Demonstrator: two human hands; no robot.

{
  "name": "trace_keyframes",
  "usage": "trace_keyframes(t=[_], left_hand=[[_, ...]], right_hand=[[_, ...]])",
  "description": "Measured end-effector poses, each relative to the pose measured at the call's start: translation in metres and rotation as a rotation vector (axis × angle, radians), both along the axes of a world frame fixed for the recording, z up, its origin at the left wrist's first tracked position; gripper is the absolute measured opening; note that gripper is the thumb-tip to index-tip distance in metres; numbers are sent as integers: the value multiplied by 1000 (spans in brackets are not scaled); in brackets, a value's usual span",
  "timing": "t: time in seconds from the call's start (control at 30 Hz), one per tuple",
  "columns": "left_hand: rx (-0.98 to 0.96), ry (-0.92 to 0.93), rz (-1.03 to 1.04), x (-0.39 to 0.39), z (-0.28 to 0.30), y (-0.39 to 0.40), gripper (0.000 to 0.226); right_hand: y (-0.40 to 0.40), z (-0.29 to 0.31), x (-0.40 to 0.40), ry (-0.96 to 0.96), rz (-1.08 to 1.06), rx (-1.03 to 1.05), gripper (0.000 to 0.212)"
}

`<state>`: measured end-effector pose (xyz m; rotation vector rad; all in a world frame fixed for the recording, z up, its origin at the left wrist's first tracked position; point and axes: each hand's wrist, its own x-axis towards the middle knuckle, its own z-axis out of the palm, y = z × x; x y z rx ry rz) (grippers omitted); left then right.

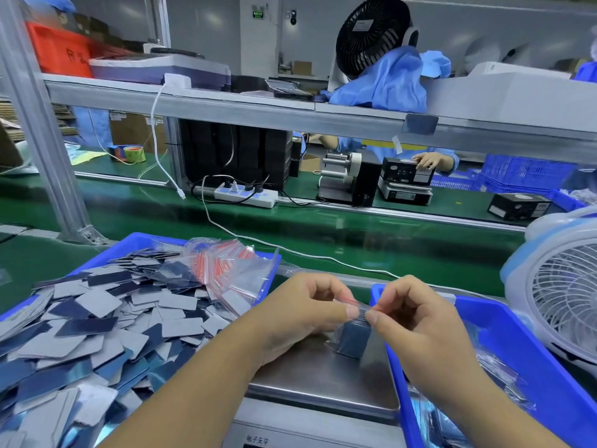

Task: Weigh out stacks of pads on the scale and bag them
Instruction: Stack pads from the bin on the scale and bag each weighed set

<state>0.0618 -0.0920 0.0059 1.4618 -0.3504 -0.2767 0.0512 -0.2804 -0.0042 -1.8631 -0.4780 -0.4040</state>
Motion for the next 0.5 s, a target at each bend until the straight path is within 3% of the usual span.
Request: trace_keyframes(t=[0.1, 0.5], left_hand=[[56, -70, 32, 1, -1, -1, 6], [136, -128, 55, 2, -4, -4, 10]], right_hand=[[0, 1, 0, 12, 24, -13, 20], [1, 1, -1, 36, 53, 38, 12]])
